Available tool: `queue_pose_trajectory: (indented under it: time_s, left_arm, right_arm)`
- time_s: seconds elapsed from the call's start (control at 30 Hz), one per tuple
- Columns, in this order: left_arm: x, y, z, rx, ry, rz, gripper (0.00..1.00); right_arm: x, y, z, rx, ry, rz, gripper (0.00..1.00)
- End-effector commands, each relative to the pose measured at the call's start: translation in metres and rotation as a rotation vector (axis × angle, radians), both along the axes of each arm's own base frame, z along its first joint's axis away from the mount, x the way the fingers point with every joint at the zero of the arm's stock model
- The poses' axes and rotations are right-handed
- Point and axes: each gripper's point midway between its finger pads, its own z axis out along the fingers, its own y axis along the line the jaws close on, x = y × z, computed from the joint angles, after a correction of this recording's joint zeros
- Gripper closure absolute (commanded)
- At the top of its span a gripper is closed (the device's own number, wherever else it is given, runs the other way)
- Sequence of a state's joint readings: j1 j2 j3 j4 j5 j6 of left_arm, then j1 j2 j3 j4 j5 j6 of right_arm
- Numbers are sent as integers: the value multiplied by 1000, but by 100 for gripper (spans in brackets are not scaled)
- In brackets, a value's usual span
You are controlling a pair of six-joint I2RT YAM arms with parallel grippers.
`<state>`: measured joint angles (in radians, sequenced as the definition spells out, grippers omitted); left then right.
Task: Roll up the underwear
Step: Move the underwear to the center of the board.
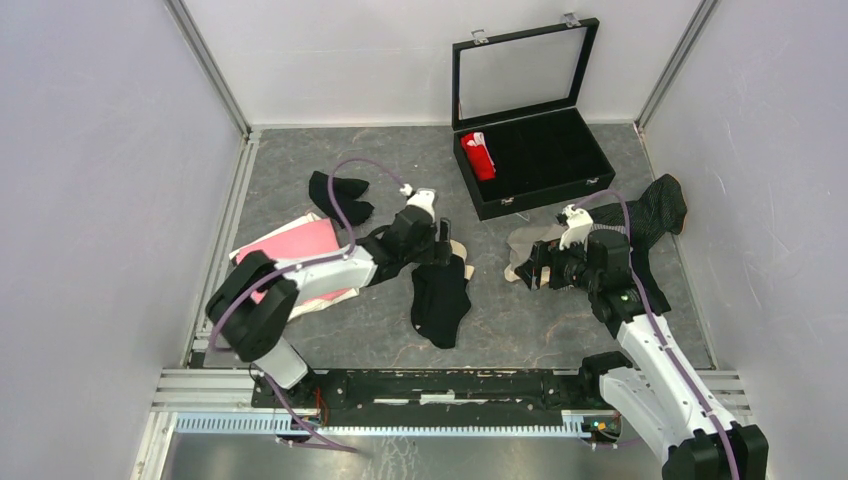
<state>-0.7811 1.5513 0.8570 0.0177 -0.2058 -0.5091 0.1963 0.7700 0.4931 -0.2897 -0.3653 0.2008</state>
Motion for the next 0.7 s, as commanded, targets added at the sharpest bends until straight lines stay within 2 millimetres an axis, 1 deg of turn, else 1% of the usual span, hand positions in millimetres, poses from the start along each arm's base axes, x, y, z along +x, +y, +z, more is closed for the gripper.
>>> queue_pose_trajectory:
  time_s: [0.0,0.13,0.23,0.33,0.43,0.57,0.67]
  left_arm:
    - [33,-26,12,16,-92,-97,19]
    - [52,-22,-11,60,-52,-93,27]
    - [57,-20,-25,63,-26,-106,31]
    - [51,-28,-34,39,4,-164,36]
    - [39,-38,-40,-5,36,-233,40]
    - [31,-39,-47,-18,57,-256,50]
    - [28,-41,-49,-27,69,-273,57]
  right_arm:
    - [0,4,0,-10,-17,39,13]
    - [-2,4,-4,-19,-3,53,13]
    - [-2,4,-4,-25,-3,58,13]
    - [-1,3,-5,-33,-2,59,13]
    - [-1,2,-8,-37,4,54,13]
    - [-1,2,-10,-36,13,52,13]
    - [-2,2,-11,-38,14,51,13]
